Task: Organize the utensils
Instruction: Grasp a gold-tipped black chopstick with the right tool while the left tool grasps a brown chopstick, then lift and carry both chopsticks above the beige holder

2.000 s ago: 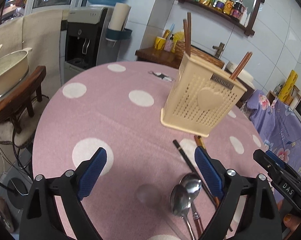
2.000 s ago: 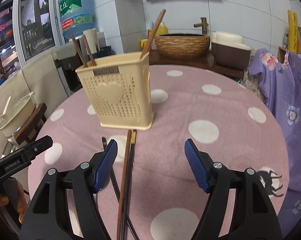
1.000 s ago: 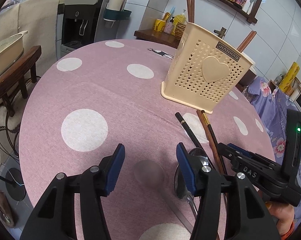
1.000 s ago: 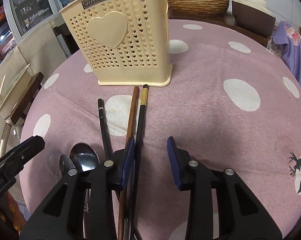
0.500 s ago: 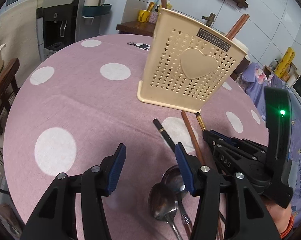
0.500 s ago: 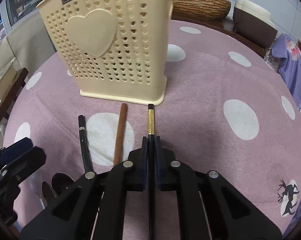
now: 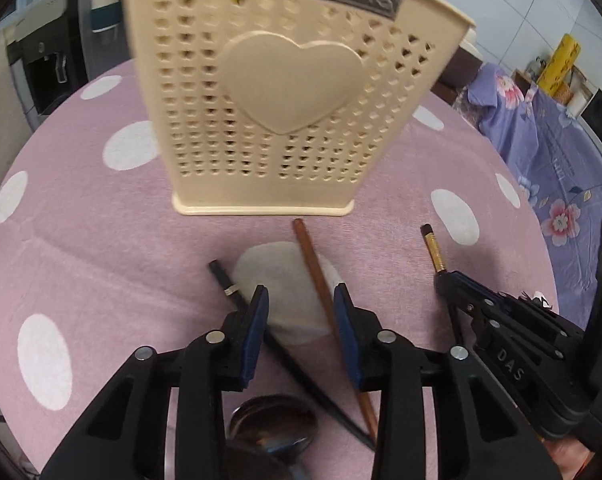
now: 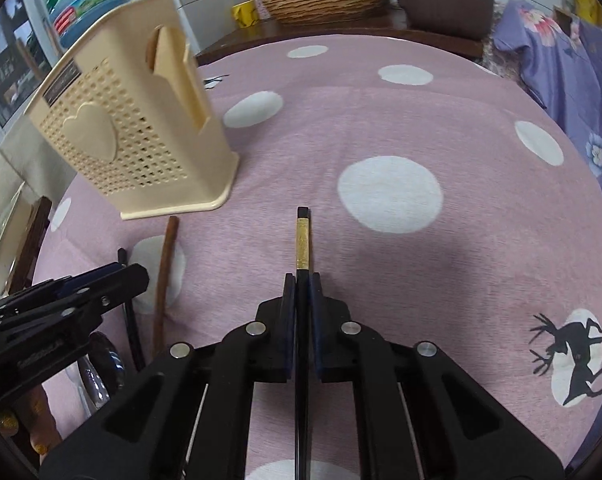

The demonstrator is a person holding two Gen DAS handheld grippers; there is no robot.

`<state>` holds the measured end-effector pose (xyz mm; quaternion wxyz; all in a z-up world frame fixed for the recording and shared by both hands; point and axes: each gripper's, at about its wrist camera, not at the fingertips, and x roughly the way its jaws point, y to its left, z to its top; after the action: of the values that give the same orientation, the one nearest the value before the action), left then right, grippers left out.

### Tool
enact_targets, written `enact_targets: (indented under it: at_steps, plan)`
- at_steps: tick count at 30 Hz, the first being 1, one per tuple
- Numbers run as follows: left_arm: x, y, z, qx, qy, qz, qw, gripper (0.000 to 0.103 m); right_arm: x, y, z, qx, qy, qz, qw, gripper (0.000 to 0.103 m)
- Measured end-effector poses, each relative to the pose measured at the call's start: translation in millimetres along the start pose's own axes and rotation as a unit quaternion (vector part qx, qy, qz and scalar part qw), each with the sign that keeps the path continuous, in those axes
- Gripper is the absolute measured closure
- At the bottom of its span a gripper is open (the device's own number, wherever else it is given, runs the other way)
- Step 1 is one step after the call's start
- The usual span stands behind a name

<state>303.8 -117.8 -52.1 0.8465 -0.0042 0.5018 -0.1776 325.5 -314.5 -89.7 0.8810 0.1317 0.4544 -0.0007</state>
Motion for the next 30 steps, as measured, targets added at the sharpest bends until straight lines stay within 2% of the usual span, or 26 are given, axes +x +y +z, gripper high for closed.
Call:
enact_targets:
  at_steps: [5,11,13,16,22,26,30]
  plan:
    - [16,-15,6,0.017,0.016,0.029,0.9993,0.072,-5,-3,-3,0.001,-0.014,-0.006,1.000,0.095]
    - [20,-22,10,0.026,0.011,0.062,0.9977,0.072,-13,-3,-4,0.001,-0.030,-0.008,1.000,0.095]
    - [22,-24,13,0.030,0.008,0.074,0.9968,0.076,-14,-2,-3,0.003,-0.032,-0.005,0.999,0.095]
    - [25,-25,15,0.032,0.000,0.090,0.9954,0.089,-17,-1,-5,0.000,-0.036,-0.006,0.999,0.095]
    - [25,-23,17,0.019,-0.005,0.087,0.9960,0.093,-20,2,-6,-0.002,-0.041,0.000,0.999,0.095]
    - [18,-13,14,0.002,-0.008,0.065,0.9979,0.094,-26,3,-6,-0.006,-0.046,0.005,0.999,0.095]
    - [-2,-12,11,0.002,-0.034,0.054,0.9980,0.095,-39,5,-7,-0.009,-0.059,0.017,0.998,0.095]
